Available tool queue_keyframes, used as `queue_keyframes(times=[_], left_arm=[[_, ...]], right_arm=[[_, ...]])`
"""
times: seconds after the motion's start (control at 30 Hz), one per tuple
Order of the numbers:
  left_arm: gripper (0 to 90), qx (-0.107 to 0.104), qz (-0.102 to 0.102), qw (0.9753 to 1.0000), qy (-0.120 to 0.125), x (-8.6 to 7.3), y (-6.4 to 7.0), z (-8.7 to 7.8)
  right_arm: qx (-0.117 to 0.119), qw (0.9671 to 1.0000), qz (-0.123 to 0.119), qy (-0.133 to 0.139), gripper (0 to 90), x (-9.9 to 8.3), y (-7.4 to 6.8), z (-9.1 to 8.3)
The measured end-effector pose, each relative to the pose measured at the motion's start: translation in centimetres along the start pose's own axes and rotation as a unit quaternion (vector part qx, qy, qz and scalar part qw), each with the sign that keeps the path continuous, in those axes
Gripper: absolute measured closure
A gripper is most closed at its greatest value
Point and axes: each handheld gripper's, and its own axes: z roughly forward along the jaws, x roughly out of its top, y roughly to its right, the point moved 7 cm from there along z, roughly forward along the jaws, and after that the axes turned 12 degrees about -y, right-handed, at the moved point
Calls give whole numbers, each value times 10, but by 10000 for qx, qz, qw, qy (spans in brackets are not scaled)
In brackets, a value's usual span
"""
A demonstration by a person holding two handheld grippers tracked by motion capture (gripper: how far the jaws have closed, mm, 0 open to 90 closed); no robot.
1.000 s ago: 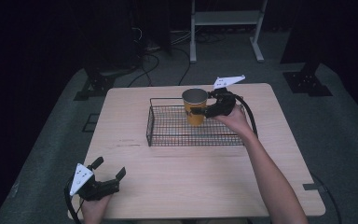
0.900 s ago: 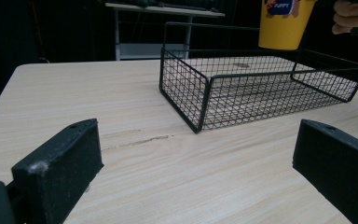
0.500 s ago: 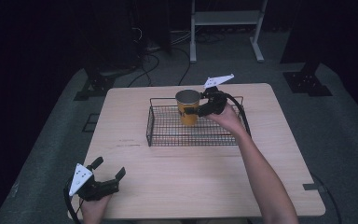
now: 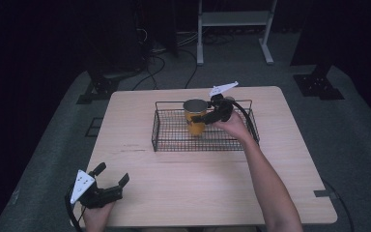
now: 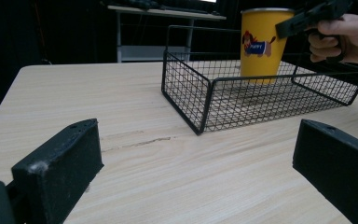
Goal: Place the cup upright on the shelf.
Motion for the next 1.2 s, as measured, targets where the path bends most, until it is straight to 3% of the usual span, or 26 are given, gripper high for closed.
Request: queue_keyframes(times=[0.37, 0.5, 1.2], left_arm=[[1, 4, -5, 10000, 16, 0, 0, 0], [1, 9, -3, 10000, 20, 0, 0, -1], [1, 19, 9, 10000, 25, 0, 0, -1]], right_arm=[[-68, 9995, 143, -278, 138, -17, 9, 11], [-168, 9988, 64, -452, 138, -20, 10, 14], [-320, 9967, -145, -736, 136, -26, 7, 12]])
